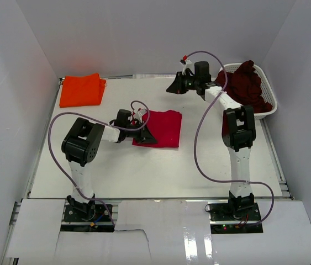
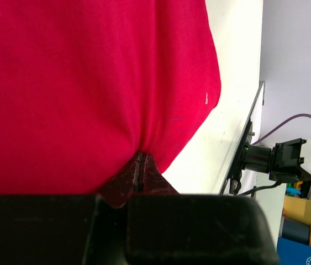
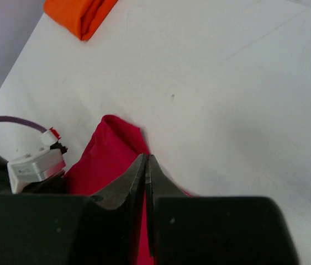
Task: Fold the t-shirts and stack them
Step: Smooth out wrinkles on the folded tshirt
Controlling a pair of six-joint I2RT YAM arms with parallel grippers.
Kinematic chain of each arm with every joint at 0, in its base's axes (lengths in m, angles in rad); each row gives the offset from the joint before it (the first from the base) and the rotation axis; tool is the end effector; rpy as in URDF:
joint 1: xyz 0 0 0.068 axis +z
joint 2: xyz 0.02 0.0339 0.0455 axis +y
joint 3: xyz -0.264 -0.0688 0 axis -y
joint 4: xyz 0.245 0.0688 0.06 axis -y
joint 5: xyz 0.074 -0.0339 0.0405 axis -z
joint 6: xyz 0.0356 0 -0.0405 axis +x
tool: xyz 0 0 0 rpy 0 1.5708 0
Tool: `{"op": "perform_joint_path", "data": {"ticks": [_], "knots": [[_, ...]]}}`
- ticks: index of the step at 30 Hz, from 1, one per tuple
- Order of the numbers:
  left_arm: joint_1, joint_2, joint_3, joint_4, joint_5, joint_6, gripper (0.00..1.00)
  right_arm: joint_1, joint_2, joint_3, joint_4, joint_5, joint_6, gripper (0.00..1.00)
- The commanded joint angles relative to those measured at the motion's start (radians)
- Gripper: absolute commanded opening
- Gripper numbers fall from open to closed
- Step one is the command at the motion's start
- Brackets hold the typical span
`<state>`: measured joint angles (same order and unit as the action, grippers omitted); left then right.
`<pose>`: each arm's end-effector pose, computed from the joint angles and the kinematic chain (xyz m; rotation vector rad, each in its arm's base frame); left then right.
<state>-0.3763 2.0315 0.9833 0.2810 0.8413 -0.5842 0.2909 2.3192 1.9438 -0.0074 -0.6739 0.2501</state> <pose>0.3455 -0.1651 0.0998 0.2067 2.4579 -1.4371 0.5148 0.1773 0.2349 -0.5001 1.9365 1.0082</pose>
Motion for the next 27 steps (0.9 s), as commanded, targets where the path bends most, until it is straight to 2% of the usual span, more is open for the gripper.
{"op": "perform_joint_path", "data": {"ticks": [1, 4, 8, 11, 12, 14, 16, 18, 21, 27], "knots": [[-0.041, -0.037, -0.063, -0.12, -0.071, 0.026, 0.0, 0.01, -0.122, -0.103, -0.095, -0.01, -0.057, 0.08], [-0.049, -0.085, -0.069, -0.109, -0.064, -0.002, 0.0, 0.01, -0.178, -0.183, -0.172, -0.055, -0.038, 0.08], [-0.047, -0.166, -0.028, -0.109, -0.061, -0.038, 0.01, 0.013, -0.251, -0.316, -0.194, -0.104, 0.011, 0.08], [-0.036, -0.224, 0.049, -0.137, -0.057, -0.071, 0.04, 0.014, -0.314, -0.436, -0.166, -0.144, 0.05, 0.08], [-0.03, -0.235, 0.076, -0.181, -0.067, -0.075, 0.08, 0.014, -0.331, -0.477, -0.164, -0.16, 0.06, 0.08], [-0.023, -0.238, 0.161, -0.227, -0.071, -0.074, 0.11, 0.014, -0.339, -0.512, -0.151, -0.19, 0.087, 0.08], [-0.006, -0.241, 0.204, -0.264, -0.085, -0.074, 0.2, 0.017, -0.362, -0.59, -0.097, -0.231, 0.123, 0.08], [0.011, -0.235, 0.248, -0.275, -0.106, -0.072, 0.24, 0.024, -0.377, -0.626, -0.059, -0.243, 0.144, 0.08], [0.054, -0.191, 0.285, -0.244, -0.076, -0.095, 0.25, 0.033, -0.37, -0.657, -0.048, -0.268, 0.15, 0.08], [0.062, -0.091, 0.33, -0.213, -0.056, -0.097, 0.25, 0.053, -0.31, -0.646, -0.039, -0.312, 0.164, 0.08]]}}
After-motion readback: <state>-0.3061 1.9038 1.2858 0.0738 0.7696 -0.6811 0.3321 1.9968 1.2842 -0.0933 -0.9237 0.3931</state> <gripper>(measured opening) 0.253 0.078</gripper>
